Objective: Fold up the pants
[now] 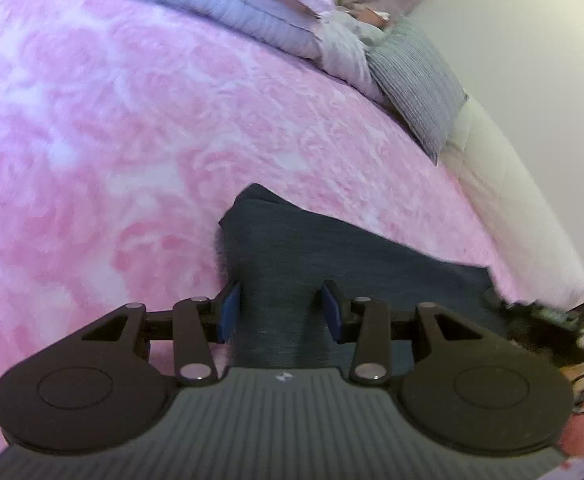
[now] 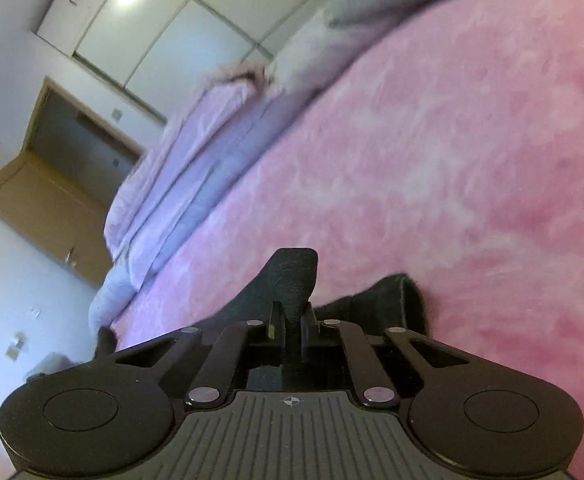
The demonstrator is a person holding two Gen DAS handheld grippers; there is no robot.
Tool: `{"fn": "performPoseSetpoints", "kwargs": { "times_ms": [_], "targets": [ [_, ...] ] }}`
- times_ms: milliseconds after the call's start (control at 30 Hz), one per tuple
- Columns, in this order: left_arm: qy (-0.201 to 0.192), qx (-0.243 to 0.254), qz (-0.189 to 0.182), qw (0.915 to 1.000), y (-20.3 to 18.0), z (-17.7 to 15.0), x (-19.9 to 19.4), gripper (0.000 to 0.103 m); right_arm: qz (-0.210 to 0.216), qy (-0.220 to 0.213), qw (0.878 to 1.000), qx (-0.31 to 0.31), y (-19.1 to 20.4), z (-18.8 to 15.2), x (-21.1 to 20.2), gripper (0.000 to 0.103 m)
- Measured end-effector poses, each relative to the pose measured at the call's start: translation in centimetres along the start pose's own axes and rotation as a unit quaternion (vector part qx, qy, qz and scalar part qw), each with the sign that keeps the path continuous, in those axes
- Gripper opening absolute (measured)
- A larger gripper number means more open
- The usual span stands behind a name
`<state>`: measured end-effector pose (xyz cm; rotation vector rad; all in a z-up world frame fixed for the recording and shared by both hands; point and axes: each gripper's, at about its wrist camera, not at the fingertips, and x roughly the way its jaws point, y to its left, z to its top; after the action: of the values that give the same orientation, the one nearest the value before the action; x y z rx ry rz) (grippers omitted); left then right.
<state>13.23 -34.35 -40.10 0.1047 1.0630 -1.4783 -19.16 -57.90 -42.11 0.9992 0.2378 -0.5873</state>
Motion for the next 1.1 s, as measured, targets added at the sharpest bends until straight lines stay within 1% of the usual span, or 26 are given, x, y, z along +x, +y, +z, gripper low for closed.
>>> {"fn": "performPoseSetpoints", "kwargs": {
  "times_ms": [33, 100, 133, 200, 267, 300, 333, 367, 400, 467, 533, 567, 600, 633, 667, 700, 733, 800, 833, 867, 933, 967, 1000, 1033, 1067, 1100],
  "targets": [
    [0.001, 0.015, 0.006, 0.9999, -0.4, -0.1, 0.4, 0.037, -0.025, -0.009, 1.0, -0.005, 0.0, -0.3, -0.4, 0.002],
    [0.005, 0.03, 0.013, 0.9994, -1.1, -0.3, 1.2, 0.038, -0.068, 0.006, 0.998, 0.014, -1.1, -1.0, 1.0, 0.002],
    [0.006, 0.037, 0.018, 0.9992, -1.4, -0.3, 1.5, 0.038, -0.081, 0.01, 0.997, 0.016, -1.4, -1.5, 1.7, 0.002],
    [0.007, 0.041, 0.023, 0.9989, -1.6, 0.0, 1.7, 0.038, -0.092, -0.005, 0.996, 0.012, -0.9, -1.6, 1.6, 0.002],
    [0.002, 0.045, 0.032, 0.9985, -1.7, 0.3, 1.7, 0.033, -0.103, -0.021, 0.994, -0.02, 0.4, -1.4, 1.1, 0.002],
    [0.0, 0.055, 0.043, 0.9976, -1.9, 0.4, 1.8, 0.033, -0.124, -0.014, 0.991, -0.046, 0.9, -1.5, 1.7, 0.005],
    [0.001, 0.069, 0.057, 0.996, -2.3, 0.4, 1.9, 0.033, -0.152, 0.004, 0.986, -0.072, 1.2, -2.1, 2.6, 0.007],
    [0.0, 0.082, 0.073, 0.994, -3.0, 0.3, 1.9, 0.032, -0.165, 0.013, 0.982, -0.093, 1.6, -2.6, 3.2, 0.008],
    [-0.006, 0.101, 0.092, 0.9906, -3.9, 0.3, 1.6, 0.029, -0.178, 0.014, 0.978, -0.109, 2.3, -2.6, 3.1, 0.013],
    [-0.029, 0.156, 0.145, 0.9766, -6.1, 0.1, 0.8, 0.024, -0.223, 0.007, 0.964, -0.143, 4.2, -2.4, 2.1, 0.017],
    [-0.054, 0.188, 0.18, 0.9639, -7.6, 0.4, 0.1, 0.024, -0.289, -0.022, 0.934, -0.21, 6.9, -2.6, 1.4, 0.02],
    [-0.065, 0.2, 0.187, 0.9596, -8.3, 0.5, -0.1, 0.022, -0.303, -0.034, 0.921, -0.243, 8.1, -2.6, 1.2, 0.021],
    [-0.067, 0.211, 0.18, 0.9583, -8.9, 0.7, -0.1, 0.023, -0.294, -0.041, 0.918, -0.263, 8.7, -2.7, 1.2, 0.021],
    [-0.057, 0.223, 0.165, 0.9589, -9.6, 0.8, 0.4, 0.023, -0.268, -0.04, 0.922, -0.277, 9.0, -2.9, 1.4, 0.021],
    [-0.041, 0.236, 0.155, 0.9585, -10.1, 0.8, 1.2, 0.02, -0.242, -0.026, 0.927, -0.286, 9.2, -3.0, 2.1, 0.021],
    [-0.026, 0.25, 0.147, 0.9567, -10.5, 0.6, 2.2, 0.014, -0.221, -0.006, 0.93, -0.294, 9.1, -3.3, 3.0, 0.021],
    [-0.017, 0.264, 0.143, 0.9539, -10.8, 0.4, 3.4, 0.014, -0.214, 0.007, 0.93, -0.299, 8.8, -3.6, 4.0, 0.021],
    [-0.016, 0.291, 0.155, 0.944, -10.9, 0.0, 6.0, 0.014, -0.239, 0.028, 0.923, -0.3, 7.2, -3.9, 6.6, 0.021],
    [-0.018, 0.301, 0.165, 0.939, -10.9, 0.0, 7.3, 0.015, -0.238, 0.02, 0.923, -0.302, 6.3, -4.0, 7.2, 0.021],
    [-0.017, 0.304, 0.176, 0.9362, -10.6, 0.2, 8.4, 0.015, -0.242, 0.006, 0.924, -0.296, 5.6, -4.0, 7.4, 0.021],
    [-0.013, 0.303, 0.208, 0.9301, -9.9, 0.8, 10.4, 0.015, -0.282, -0.006, 0.919, -0.274, 4.5, -3.3, 7.4, 0.037],
    [-0.006, 0.295, 0.214, 0.931, -9.6, 1.1, 10.9, 0.014, -0.283, -0.009, 0.928, -0.243, 3.7, -2.7, 7.1, 0.044],
    [-0.002, 0.286, 0.213, 0.9343, -9.3, 1.5, 10.9, 0.014, -0.272, -0.011, 0.941, -0.202, 3.1, -2.0, 6.2, 0.044],
    [-0.006, 0.281, 0.21, 0.9365, -9.4, 1.7, 10.3, 0.014, -0.265, -0.015, 0.947, -0.182, 3.1, -1.5, 5.3, 0.044],
    [-0.014, 0.283, 0.204, 0.9371, -9.7, 1.8, 9.3, 0.014, -0.268, -0.022, 0.945, -0.184, 3.7, -1.4, 4.0, 0.044],
    [-0.021, 0.283, 0.2, 0.9378, -9.9, 1.7, 8.2, 0.014, -0.282, -0.028, 0.939, -0.197, 4.3, -1.4, 3.0, 0.043]
  ]
}}
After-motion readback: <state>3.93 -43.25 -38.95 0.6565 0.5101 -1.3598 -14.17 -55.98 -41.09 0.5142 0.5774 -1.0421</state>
